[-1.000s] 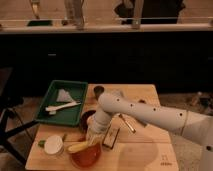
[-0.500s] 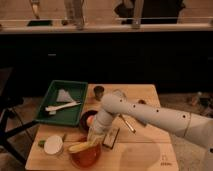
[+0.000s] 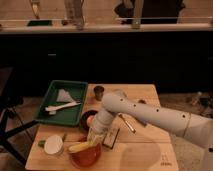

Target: Place banana in red bowl

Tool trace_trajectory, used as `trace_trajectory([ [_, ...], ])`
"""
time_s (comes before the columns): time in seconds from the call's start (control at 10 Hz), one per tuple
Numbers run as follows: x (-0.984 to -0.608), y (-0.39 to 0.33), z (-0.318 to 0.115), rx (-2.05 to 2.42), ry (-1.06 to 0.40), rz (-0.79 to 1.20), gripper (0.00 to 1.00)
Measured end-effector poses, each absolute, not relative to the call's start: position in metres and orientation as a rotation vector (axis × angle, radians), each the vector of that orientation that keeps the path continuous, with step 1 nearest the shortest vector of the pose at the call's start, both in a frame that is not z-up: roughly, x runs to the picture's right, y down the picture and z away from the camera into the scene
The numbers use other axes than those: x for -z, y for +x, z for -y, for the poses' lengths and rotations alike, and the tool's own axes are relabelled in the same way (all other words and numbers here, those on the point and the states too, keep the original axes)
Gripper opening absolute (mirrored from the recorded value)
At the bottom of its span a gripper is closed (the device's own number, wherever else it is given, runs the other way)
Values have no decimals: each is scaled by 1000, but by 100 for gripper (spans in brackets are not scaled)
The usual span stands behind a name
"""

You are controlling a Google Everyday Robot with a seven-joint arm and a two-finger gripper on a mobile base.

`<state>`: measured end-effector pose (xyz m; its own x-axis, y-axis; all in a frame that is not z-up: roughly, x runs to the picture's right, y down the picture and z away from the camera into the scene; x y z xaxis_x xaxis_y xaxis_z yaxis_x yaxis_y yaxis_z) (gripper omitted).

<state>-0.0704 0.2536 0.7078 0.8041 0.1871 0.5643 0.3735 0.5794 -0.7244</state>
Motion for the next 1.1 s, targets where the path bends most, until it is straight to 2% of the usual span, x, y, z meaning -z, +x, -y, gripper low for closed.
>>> trace_trajectory([
  [0.1,-708,-70,-253,117,-967,653,75],
  [0.2,-708,-70,-254,117,-968,653,79],
  [1.1,-705,-60,-248,89,-929,662,80],
])
